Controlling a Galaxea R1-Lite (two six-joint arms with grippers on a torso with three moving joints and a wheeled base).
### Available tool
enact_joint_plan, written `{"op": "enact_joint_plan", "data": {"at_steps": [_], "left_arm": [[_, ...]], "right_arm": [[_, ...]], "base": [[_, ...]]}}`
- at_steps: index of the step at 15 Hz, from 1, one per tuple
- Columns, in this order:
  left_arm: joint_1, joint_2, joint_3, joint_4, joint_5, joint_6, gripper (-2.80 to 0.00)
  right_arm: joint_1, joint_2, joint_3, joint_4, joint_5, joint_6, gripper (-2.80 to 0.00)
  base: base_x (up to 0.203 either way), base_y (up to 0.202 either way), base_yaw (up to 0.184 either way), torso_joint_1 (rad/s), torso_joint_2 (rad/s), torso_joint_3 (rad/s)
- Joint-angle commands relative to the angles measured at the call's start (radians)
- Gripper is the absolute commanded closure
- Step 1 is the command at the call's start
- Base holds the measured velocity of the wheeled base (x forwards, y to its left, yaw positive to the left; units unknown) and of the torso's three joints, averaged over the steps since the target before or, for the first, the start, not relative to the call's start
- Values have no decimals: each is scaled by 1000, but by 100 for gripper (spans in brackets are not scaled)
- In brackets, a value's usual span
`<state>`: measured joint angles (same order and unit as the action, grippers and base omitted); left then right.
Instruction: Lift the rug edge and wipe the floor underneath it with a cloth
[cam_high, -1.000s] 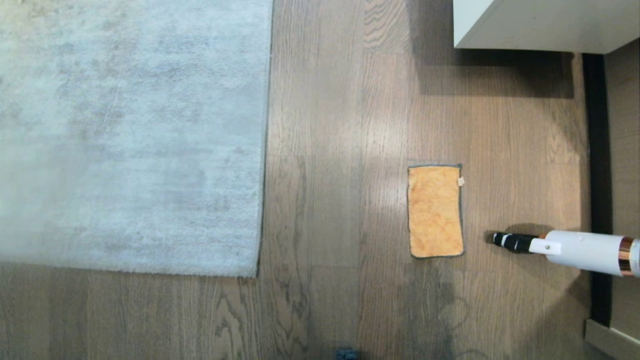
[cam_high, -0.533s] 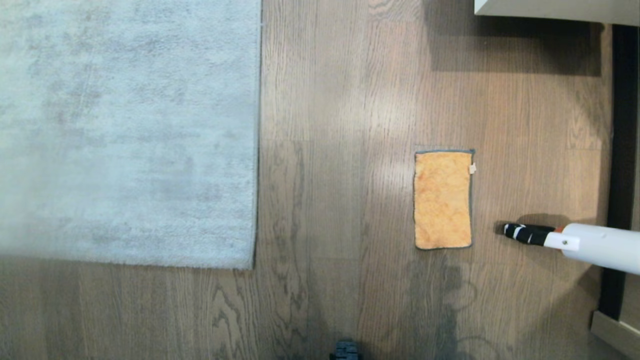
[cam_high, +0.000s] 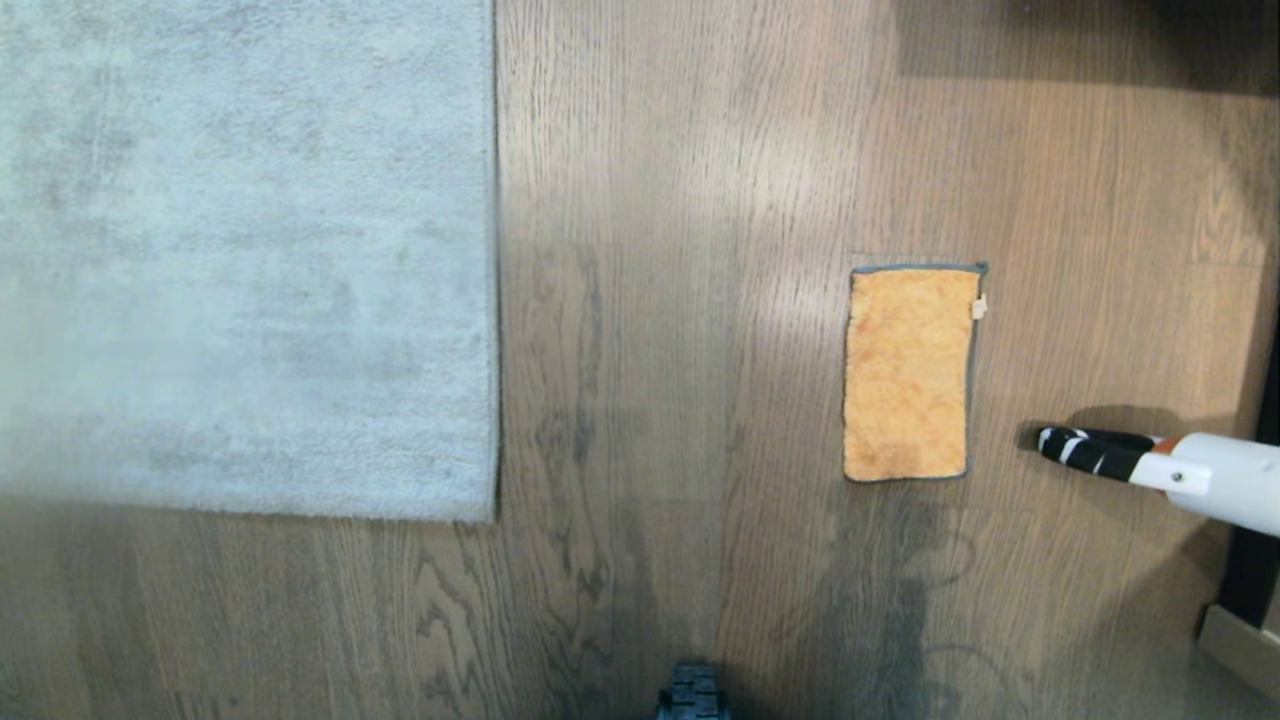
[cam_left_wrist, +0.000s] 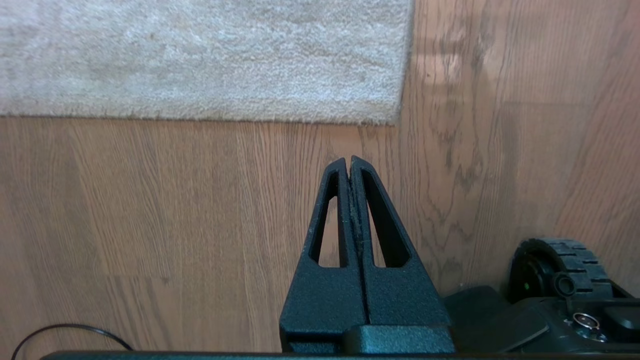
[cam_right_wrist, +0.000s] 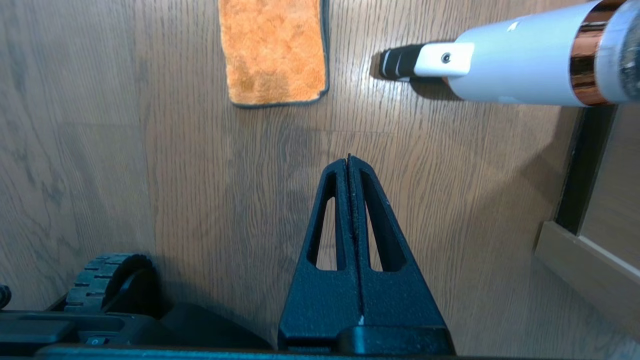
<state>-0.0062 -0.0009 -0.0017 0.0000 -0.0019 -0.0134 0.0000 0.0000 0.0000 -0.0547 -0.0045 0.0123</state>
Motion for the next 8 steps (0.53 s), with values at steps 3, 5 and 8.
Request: {"op": "enact_joint_plan", "data": {"at_steps": [3, 5, 8], "left_arm": [[0, 1, 0, 0, -1, 0, 0], [0, 1, 0, 0, 0, 0, 0], [0, 1, 0, 0, 0, 0, 0]], "right_arm": [[0, 2, 0, -1, 0, 0, 0], [0, 2, 0, -1, 0, 0, 0], [0, 2, 0, -1, 0, 0, 0]], "base": [[0, 0, 0, 3, 4, -197], [0, 0, 0, 7, 5, -193], [0, 0, 0, 3, 5, -97]]}}
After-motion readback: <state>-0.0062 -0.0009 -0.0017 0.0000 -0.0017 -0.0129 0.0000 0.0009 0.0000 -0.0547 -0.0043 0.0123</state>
